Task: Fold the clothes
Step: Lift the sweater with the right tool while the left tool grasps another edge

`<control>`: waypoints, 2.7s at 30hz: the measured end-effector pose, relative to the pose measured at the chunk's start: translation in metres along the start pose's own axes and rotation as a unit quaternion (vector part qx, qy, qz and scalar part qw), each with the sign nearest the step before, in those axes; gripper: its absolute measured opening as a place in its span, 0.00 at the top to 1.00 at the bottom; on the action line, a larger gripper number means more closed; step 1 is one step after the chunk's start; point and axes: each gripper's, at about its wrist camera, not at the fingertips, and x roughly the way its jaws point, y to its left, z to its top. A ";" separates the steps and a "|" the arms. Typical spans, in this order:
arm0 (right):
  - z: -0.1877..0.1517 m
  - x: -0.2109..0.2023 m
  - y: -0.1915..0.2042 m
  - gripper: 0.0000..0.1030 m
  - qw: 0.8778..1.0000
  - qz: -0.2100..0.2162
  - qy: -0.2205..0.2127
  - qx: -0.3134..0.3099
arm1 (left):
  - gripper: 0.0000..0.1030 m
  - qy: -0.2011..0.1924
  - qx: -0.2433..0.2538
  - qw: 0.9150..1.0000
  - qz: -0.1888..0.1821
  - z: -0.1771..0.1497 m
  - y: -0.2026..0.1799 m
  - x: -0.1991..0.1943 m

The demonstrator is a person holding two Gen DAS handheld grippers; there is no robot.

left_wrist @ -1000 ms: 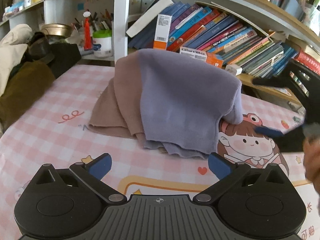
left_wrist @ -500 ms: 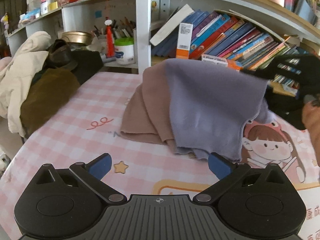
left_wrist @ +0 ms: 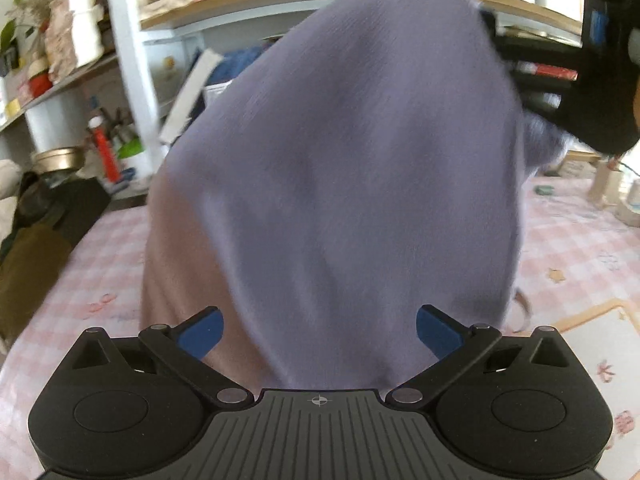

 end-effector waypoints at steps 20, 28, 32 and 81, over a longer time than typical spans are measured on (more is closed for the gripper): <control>-0.028 -0.021 -0.023 0.85 0.994 -0.099 0.049 0.013 | 0.33 0.004 -0.059 0.998 0.023 -0.010 0.000 -0.008; -0.019 -0.025 -0.043 0.58 0.992 -0.118 0.032 0.037 | 0.52 0.001 -0.093 0.993 0.065 -0.013 0.033 -0.022; -0.017 -0.032 -0.053 0.53 0.990 -0.128 0.025 0.048 | 0.52 -0.001 -0.099 0.992 0.073 -0.016 0.037 -0.029; -0.013 -0.065 -0.117 0.89 0.966 -0.128 -0.065 0.214 | 0.82 -0.018 -0.047 0.999 0.022 -0.003 -0.001 -0.039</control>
